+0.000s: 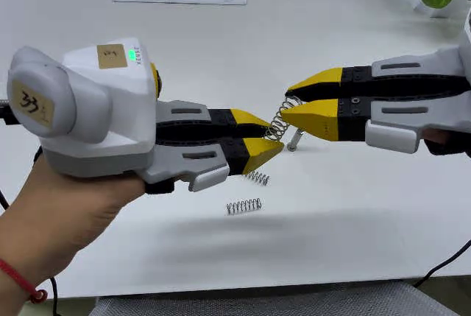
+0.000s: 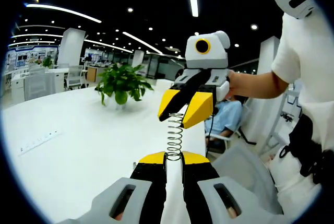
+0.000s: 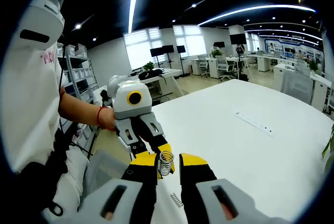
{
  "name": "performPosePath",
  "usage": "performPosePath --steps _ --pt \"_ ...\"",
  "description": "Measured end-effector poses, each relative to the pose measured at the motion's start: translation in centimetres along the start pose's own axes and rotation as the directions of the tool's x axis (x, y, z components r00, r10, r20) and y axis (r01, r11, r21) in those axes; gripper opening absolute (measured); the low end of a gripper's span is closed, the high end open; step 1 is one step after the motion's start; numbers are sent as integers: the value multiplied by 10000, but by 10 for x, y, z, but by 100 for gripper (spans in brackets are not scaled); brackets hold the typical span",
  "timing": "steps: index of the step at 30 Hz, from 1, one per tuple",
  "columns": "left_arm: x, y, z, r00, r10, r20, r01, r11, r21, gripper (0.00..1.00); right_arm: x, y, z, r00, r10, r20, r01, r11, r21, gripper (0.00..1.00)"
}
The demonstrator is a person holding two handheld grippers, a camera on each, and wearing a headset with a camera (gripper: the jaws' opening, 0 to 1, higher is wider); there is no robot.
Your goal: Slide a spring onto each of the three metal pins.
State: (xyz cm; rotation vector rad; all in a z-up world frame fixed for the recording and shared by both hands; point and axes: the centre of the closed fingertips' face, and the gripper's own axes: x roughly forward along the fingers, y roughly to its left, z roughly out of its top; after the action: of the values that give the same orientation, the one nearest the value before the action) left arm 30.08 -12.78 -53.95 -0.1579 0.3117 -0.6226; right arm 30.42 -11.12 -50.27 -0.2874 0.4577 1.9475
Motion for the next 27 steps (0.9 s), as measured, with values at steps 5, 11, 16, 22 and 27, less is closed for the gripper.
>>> performPosePath --steps 5,11,16,22,27 --pt "1 -1 -2 9999 -76 -134 78 9999 121 10 -2 3 -6 9910 607 -1192 -708 9941 -820 22" --pt "5 -2 -4 9992 -189 -346 199 9994 278 10 0 6 -12 9478 1293 -2913 -1943 9589 -2068 22" --pt "8 -5 -5 9982 -287 -536 314 9982 509 10 3 9 -21 8838 1496 -4432 -3024 9056 -2973 22" --pt "11 -8 -6 9970 -353 -683 398 9971 654 10 4 9 -32 7988 1485 -5829 -4106 8429 -3479 19" --pt "13 -11 -7 9965 -388 -736 439 9966 693 10 5 18 -35 7570 1555 -6347 -4550 8226 -3411 17"
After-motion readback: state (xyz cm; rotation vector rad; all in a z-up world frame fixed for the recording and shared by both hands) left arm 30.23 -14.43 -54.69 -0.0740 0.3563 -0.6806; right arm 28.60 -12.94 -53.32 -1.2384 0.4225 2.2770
